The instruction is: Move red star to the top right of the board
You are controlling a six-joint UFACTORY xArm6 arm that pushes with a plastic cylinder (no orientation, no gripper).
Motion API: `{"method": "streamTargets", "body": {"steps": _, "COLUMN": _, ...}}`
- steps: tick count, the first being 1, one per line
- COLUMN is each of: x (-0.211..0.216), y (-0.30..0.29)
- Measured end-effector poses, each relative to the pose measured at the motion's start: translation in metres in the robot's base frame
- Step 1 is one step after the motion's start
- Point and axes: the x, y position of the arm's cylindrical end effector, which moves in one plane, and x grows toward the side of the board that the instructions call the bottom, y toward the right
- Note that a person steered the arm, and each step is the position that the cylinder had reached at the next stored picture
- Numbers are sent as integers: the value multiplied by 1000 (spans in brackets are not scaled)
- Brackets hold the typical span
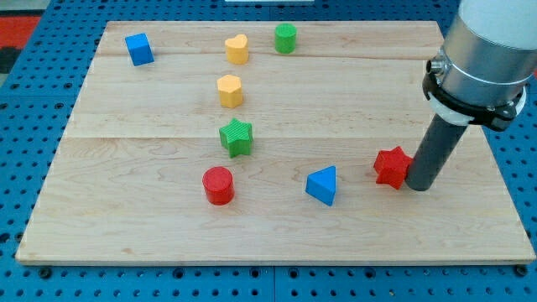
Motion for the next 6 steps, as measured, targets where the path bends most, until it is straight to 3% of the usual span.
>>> {"method": "streamTargets", "body": {"steps": 1, "x": 4, "y": -15}}
{"method": "streamTargets", "body": {"steps": 2, "x": -19, "y": -49}}
{"method": "streamTargets", "body": {"steps": 5, "x": -145, "y": -75}}
{"method": "streamTargets", "body": {"steps": 6, "x": -188, "y": -50}}
